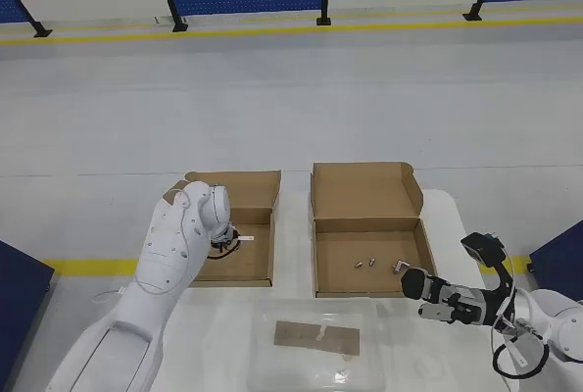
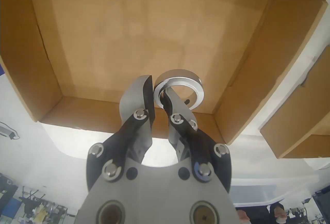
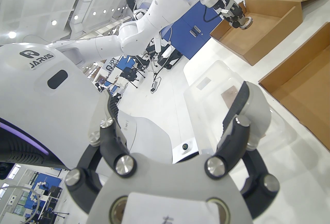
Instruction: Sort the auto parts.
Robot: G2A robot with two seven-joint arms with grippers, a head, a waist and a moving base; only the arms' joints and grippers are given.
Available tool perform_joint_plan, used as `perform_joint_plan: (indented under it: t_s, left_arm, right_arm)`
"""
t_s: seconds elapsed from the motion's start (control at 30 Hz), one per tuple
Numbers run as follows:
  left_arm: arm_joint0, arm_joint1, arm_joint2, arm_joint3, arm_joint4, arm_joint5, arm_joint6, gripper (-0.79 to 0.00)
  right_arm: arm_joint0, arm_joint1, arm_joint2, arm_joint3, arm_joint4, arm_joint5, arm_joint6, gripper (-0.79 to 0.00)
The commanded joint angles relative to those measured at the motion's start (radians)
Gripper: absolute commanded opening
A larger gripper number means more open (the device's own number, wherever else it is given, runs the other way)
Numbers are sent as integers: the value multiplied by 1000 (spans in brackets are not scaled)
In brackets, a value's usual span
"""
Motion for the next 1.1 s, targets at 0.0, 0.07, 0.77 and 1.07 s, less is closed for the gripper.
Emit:
perform_joint_plan:
  t_s: [0.0, 0.07, 0.77, 1.07]
  left_arm:
    - [1, 0, 0, -2, 1, 1, -1, -785]
    - [1, 0, 0, -2, 1, 1, -1, -785]
    - [-55, -61, 34, 260, -101, 1, 148, -785]
    - [-98, -109, 68, 385, -134, 1, 199, -785]
  right_arm:
    - [0, 0, 0, 0, 1, 0, 0, 0]
    - [0, 0, 0, 0, 1, 0, 0, 0]
    - [0, 0, 0, 0, 1, 0, 0, 0]
    - [0, 0, 0, 0, 1, 0, 0, 0]
